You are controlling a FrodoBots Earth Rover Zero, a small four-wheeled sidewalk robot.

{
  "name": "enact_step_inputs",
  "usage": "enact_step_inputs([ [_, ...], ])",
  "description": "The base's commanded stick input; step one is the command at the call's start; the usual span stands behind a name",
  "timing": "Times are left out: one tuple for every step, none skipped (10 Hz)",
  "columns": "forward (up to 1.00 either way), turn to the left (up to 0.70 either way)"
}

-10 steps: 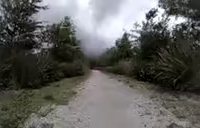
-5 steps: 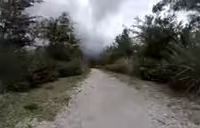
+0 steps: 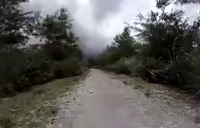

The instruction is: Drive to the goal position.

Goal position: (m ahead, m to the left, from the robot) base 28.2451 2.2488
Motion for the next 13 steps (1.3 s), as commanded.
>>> enact_step_inputs([
  [0.85, 0.00],
  [0.85, 0.00],
  [0.85, 0.00],
  [0.85, 0.00],
  [0.85, 0.00],
  [0.85, 0.00],
  [0.85, 0.00],
  [0.85, 0.00],
  [0.85, 0.00],
  [0.85, 0.00],
  [0.85, 0.00],
  [0.85, 0.00],
  [0.85, 0.00],
])
